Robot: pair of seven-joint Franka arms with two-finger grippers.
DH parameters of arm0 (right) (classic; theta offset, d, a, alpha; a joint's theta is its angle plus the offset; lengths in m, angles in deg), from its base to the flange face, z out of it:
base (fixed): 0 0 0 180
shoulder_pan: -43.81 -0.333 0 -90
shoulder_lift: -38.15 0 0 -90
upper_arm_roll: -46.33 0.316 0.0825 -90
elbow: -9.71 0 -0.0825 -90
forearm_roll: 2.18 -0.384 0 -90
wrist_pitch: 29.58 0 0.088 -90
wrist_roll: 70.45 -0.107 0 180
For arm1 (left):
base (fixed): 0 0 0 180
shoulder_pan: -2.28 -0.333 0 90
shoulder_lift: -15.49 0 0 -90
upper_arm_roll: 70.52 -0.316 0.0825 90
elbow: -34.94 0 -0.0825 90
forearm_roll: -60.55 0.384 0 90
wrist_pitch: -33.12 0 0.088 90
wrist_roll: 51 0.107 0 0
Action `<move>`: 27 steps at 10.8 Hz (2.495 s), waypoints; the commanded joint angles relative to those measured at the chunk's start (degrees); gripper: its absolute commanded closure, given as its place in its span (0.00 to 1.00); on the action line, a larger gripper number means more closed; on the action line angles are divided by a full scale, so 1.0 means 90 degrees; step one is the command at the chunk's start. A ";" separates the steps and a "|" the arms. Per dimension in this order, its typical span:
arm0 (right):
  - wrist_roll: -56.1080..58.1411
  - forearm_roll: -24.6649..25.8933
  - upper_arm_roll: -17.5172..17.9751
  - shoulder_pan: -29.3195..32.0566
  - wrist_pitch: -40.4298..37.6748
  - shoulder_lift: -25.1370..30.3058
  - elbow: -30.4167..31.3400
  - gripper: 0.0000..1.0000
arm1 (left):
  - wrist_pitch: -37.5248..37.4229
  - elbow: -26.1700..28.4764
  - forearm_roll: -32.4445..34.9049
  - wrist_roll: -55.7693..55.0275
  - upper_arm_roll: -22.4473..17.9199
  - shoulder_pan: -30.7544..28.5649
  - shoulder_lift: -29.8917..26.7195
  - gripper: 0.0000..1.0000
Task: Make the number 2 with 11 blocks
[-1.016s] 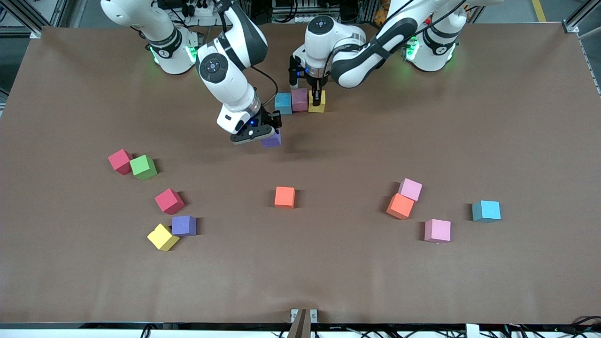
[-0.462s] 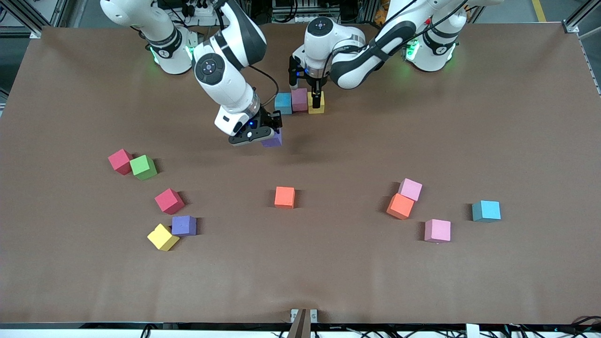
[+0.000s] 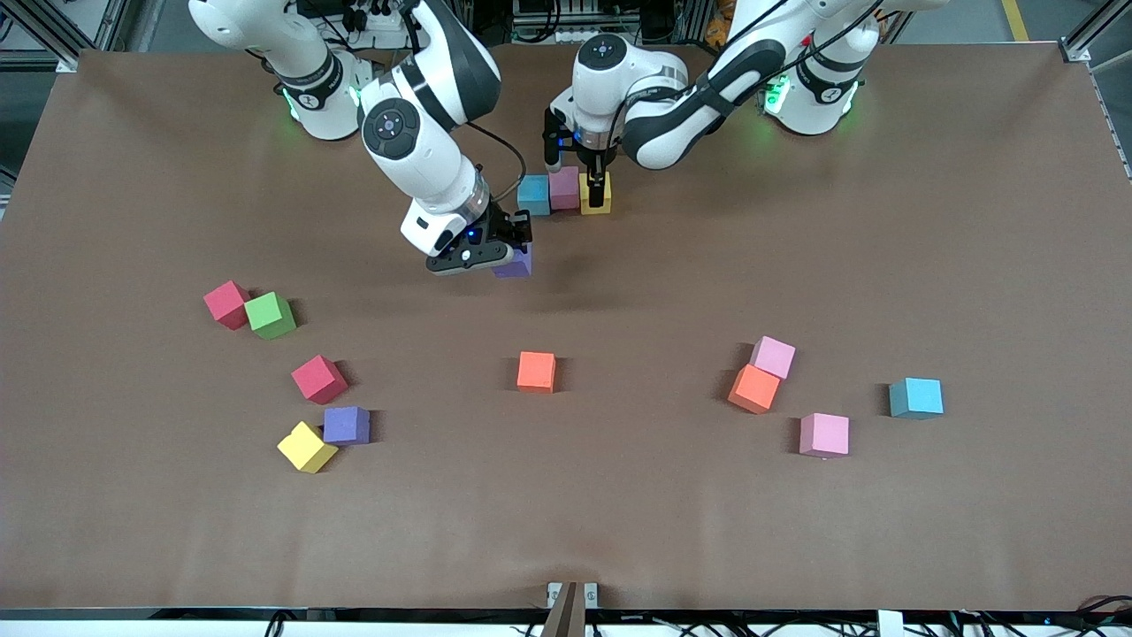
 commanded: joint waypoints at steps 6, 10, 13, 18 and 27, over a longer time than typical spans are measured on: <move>-0.0657 -0.0034 0.0080 -0.0393 0.0572 -0.0433 0.0014 0.65 | -0.0740 0.0008 -0.0053 -0.1059 0.0925 -0.0517 -0.0526 0.00; -0.1390 -0.0034 0.0070 -0.1134 0.1012 -0.0969 -0.0122 0.64 | -0.2250 0.0008 -0.0179 -0.1049 0.3428 -0.3389 -0.0450 0.00; -0.1742 -0.0025 0.0070 -0.1448 0.1022 -0.1525 -0.0638 0.64 | -0.3792 -0.0089 -0.0473 -0.0990 0.5678 -0.6352 -0.0137 0.00; -0.1841 -0.0025 0.0138 -0.1693 0.0867 -0.2581 -0.1490 0.65 | -0.4668 -0.1679 -0.0678 -0.0980 0.4711 -0.7122 -0.0146 0.00; -0.1323 -0.0845 0.0392 -0.1634 0.0162 -0.2709 -0.1666 0.65 | -0.3701 -0.2443 -0.0639 -0.0794 0.2249 -0.6403 0.0137 0.00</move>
